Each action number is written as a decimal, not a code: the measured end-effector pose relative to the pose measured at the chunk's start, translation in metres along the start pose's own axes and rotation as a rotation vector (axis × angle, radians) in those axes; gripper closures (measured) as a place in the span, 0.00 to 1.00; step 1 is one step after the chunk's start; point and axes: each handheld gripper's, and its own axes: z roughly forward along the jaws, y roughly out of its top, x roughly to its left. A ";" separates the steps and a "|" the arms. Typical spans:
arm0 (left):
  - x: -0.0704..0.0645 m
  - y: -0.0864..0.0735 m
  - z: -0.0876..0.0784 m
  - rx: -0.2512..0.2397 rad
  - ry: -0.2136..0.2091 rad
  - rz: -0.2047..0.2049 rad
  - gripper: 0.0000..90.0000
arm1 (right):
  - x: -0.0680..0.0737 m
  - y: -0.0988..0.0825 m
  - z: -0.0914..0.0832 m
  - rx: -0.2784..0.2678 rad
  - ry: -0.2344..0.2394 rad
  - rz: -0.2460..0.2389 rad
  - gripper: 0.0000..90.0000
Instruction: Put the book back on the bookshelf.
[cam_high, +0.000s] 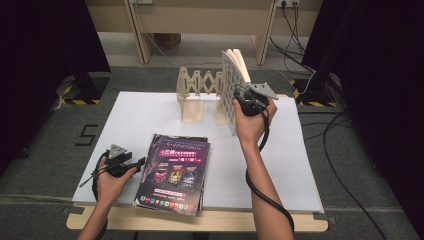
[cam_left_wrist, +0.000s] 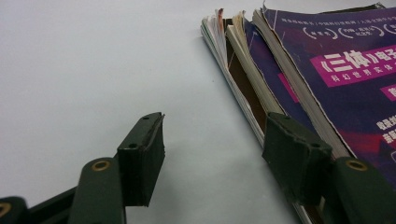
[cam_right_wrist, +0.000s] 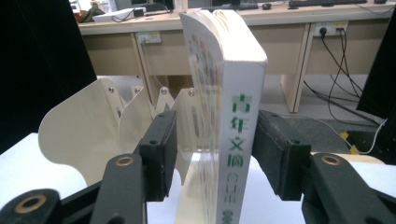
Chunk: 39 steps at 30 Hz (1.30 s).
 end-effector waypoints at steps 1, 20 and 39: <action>0.000 0.000 0.000 0.000 0.000 0.000 0.42 | -0.001 -0.001 -0.001 0.005 0.000 -0.009 0.56; 0.000 0.000 0.000 0.002 0.005 0.003 0.42 | -0.017 -0.021 -0.024 0.087 0.028 0.017 0.56; -0.011 0.021 -0.022 -0.079 -0.034 -0.020 0.42 | -0.019 -0.070 -0.042 0.238 0.089 0.032 0.57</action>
